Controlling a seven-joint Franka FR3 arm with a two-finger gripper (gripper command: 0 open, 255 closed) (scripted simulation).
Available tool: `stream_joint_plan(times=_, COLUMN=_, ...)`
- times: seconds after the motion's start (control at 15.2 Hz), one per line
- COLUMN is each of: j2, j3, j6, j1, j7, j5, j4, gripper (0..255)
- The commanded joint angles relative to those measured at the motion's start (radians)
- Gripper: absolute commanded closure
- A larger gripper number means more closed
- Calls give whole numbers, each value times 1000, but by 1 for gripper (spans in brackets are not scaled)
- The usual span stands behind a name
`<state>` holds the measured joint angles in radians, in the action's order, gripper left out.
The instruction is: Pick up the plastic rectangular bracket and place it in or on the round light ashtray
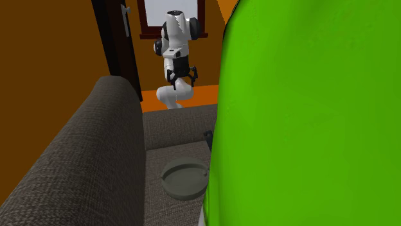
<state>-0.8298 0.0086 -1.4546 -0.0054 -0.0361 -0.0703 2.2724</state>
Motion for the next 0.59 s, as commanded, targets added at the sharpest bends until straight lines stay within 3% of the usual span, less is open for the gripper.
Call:
stream_joint_plan(times=0.0, j2=0, j3=0, j6=0, j1=0, j7=0, j5=0, j4=0, gripper=0)
stream_joint_plan(times=0.53, j2=265, j3=49, j6=-189, j1=34, j7=-21, j5=-8, j4=-36, gripper=0)
